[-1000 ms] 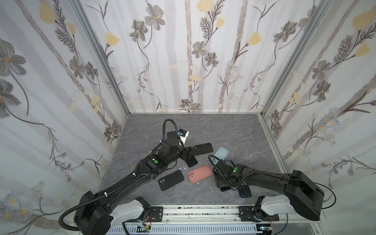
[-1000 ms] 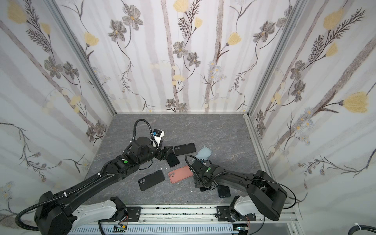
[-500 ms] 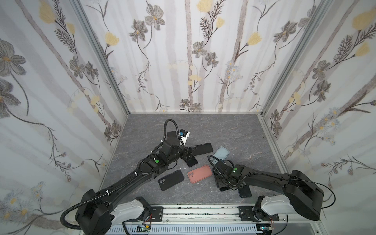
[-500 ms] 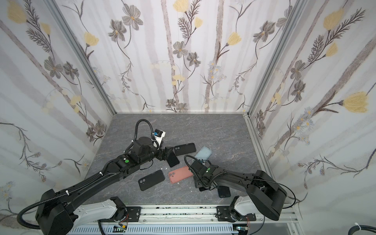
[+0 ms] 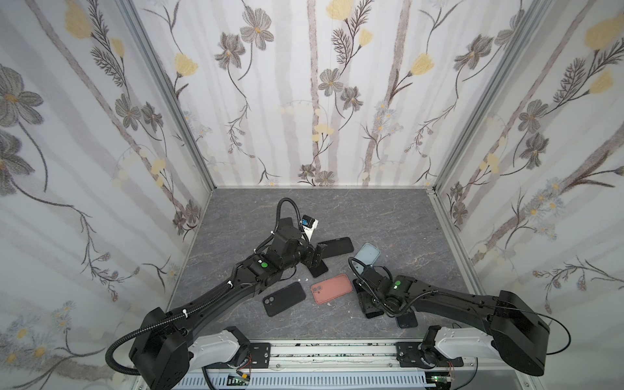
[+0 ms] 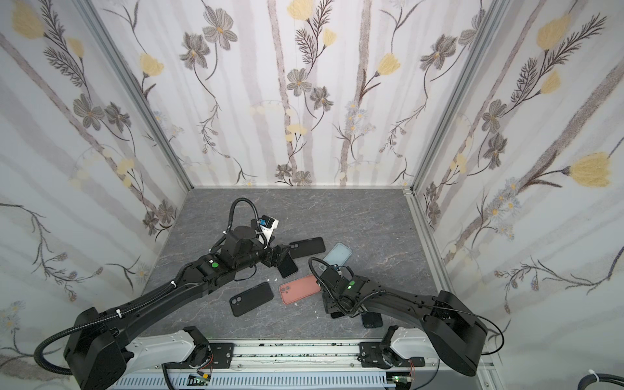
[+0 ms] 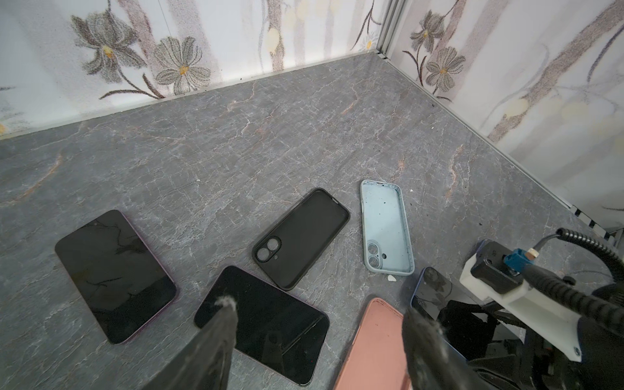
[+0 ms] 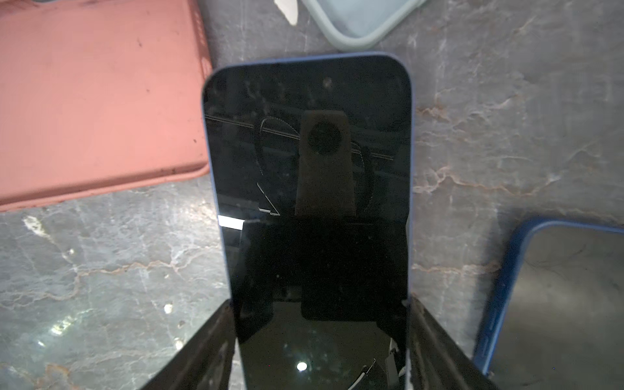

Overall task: Put the phone into the phone case
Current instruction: 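Lift the phone with the right gripper while the left gripper raises the black case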

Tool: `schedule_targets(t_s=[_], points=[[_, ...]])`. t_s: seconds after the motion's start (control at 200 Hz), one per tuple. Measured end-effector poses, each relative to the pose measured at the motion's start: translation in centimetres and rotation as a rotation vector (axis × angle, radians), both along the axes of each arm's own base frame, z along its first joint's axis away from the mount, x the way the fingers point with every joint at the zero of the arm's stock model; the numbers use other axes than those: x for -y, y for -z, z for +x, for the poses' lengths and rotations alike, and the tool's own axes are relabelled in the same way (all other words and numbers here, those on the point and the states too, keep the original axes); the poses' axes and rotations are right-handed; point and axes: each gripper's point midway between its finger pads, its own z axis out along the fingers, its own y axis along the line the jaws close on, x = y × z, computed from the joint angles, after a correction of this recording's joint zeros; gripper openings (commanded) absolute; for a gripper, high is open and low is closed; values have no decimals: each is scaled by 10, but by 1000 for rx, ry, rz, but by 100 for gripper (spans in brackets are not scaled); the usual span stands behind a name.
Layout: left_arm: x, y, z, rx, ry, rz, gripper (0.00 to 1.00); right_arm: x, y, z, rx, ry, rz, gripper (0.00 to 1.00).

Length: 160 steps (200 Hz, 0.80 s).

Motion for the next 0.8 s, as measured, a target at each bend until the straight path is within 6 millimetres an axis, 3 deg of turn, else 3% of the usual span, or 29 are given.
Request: schedule_targets(t_s=[0.345,0.799], points=[[18,-3,-7,-53,84,-47,75,0,-33,7,85,8,44,57],[52,-19,-21,-198,231,-131,78,-25,-97,33,245,-60,123,57]])
